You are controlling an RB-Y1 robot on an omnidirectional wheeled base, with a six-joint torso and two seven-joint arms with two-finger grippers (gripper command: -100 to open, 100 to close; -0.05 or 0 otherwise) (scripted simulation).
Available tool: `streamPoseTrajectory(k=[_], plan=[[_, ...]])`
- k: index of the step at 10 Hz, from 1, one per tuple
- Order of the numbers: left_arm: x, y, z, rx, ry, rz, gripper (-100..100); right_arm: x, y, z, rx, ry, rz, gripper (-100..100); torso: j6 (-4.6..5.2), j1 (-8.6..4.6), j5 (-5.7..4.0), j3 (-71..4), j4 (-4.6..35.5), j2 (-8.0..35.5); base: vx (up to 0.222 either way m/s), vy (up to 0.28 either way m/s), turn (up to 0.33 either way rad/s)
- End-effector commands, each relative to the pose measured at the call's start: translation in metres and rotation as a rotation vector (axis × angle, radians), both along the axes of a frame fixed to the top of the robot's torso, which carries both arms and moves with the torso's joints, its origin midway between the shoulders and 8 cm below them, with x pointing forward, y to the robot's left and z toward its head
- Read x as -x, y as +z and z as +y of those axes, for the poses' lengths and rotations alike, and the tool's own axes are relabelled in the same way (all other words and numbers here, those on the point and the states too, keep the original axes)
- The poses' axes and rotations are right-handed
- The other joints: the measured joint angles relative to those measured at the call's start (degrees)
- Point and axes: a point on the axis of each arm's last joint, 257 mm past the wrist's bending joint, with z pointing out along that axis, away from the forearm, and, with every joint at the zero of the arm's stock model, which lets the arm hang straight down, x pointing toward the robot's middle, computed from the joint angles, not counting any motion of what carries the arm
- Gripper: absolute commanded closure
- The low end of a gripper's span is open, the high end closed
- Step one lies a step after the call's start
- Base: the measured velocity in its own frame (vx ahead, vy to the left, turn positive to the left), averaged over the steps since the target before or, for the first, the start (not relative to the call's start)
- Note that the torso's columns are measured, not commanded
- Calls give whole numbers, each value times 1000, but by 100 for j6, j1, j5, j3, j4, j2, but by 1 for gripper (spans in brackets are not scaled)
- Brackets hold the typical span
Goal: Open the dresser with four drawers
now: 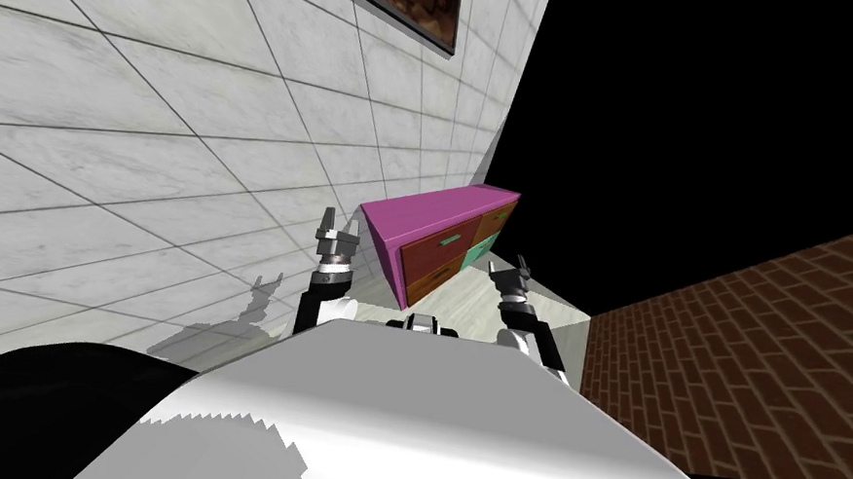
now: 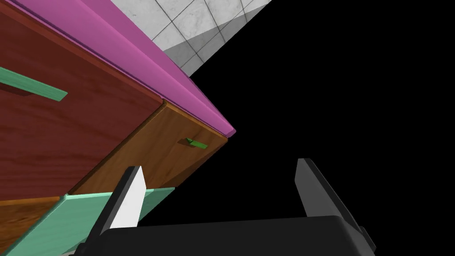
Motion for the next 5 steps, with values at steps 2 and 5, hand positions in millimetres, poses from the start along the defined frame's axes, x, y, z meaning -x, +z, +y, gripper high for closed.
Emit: streamPoseTrajectory(k=[2,5], plan=[[0,0,0,0,0,0,0,-6,-25,-3,-129,35,68,-100,0,3,0,2,1,3,42,-36,97],[0,0,0,0,0,0,0,-8,-38,-5,-221,52,99,-100,-3,4,1,0,0,-2,41,-36,89]])
